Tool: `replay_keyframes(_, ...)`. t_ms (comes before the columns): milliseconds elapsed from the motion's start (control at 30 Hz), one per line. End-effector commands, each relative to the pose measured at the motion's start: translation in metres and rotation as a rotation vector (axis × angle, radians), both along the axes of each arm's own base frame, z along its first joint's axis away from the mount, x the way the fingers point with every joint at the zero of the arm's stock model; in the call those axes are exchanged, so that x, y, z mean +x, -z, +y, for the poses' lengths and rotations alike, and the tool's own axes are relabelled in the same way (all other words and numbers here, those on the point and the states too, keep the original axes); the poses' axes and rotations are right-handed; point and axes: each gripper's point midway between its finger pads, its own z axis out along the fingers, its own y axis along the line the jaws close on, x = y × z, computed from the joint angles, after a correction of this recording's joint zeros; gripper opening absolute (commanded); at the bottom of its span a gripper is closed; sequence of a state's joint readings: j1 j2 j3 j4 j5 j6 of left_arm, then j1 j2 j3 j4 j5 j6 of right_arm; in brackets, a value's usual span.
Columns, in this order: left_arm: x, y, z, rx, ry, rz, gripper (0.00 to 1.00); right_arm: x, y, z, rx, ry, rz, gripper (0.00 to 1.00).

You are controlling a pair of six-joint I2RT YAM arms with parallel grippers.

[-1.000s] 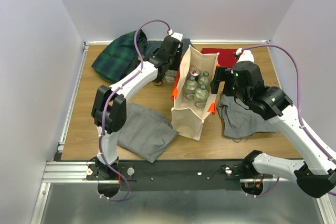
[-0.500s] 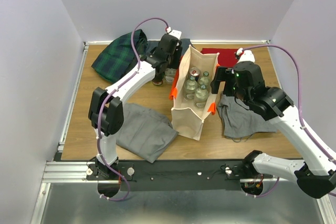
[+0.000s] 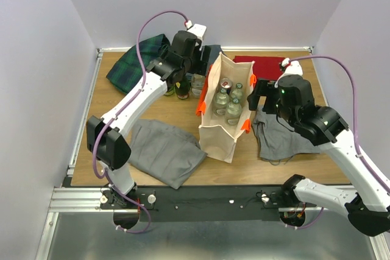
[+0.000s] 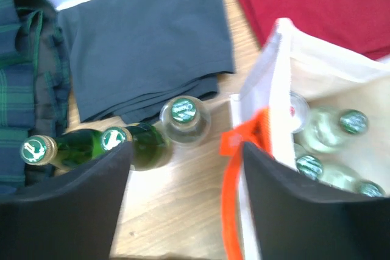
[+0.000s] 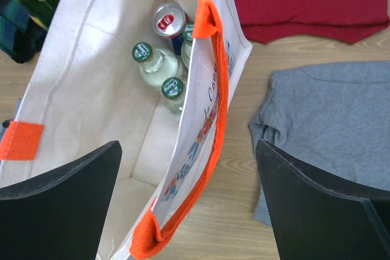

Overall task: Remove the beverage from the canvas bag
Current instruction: Place the drink at the center of the board, then take out the drink from the canvas bag.

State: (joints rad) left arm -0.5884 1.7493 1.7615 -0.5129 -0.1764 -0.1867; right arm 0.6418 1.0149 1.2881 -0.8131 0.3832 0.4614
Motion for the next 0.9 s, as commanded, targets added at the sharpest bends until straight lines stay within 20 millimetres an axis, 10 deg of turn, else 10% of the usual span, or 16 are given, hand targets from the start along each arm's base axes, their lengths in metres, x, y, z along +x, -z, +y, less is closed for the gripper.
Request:
replay_keyframes(0, -0.029, -0.044, -0.008, -0.080, 0.119, -0.022, 0.88, -0.009, 0.015, -0.003, 0.003, 0.006, 0.035, 1.00)
replay_keyframes(433, -0.102, -0.078, -0.052, -0.197, 0.464, 0.090, 0.99, -0.010, 0.036, -0.003, -0.047, -0.015, 0.071, 1.00)
replay_keyframes(867, -0.153, -0.018, -0.072, -0.023, 0.492, 0.221, 0.89, -0.007, 0.070, -0.004, -0.164, -0.033, 0.165, 1.00)
